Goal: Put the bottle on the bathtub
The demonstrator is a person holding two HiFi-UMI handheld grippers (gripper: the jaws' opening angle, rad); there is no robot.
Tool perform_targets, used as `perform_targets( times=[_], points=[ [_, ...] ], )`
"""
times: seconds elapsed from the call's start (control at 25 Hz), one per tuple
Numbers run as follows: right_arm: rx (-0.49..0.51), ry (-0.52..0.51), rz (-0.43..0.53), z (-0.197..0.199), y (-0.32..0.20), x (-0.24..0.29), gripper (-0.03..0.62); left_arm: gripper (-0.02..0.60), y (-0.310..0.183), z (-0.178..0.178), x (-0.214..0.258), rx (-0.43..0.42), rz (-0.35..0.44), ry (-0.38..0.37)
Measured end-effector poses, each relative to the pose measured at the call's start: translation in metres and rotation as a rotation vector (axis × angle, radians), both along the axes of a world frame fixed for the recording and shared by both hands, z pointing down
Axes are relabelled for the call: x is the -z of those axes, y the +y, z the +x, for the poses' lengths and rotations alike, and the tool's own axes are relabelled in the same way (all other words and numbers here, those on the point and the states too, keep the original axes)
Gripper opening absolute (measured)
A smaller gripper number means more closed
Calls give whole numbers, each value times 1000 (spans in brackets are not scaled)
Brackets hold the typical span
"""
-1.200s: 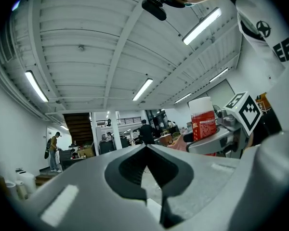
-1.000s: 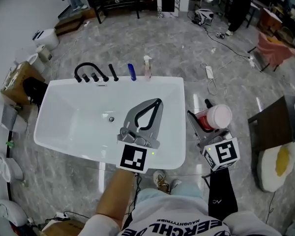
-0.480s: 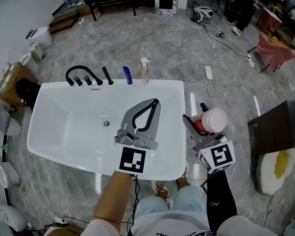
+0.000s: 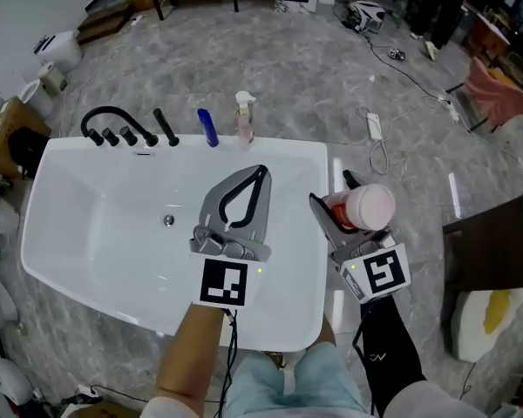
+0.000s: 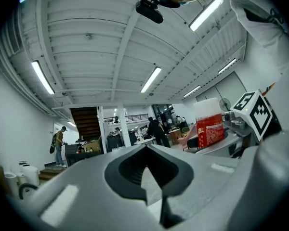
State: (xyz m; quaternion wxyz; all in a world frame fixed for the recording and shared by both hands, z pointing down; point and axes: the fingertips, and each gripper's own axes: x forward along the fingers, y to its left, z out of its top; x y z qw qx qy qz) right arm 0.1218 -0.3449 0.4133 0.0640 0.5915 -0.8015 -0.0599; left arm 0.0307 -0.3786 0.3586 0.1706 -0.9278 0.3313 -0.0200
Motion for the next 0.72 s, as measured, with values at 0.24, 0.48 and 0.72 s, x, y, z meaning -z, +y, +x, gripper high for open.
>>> perform_targets(
  times=[0.24,0.48,0.72],
  points=[
    [98,-21,16,17,-68,-36,304,2,-54,33,-43,51,-43,-22],
    [191,-32,-6,32,-135,-75,302,0,-103,58,-84,103,-92,-64],
    [260,-24,-51,42,-189,-127,298,0,-144,69,-123,167,-114,-77]
  ],
)
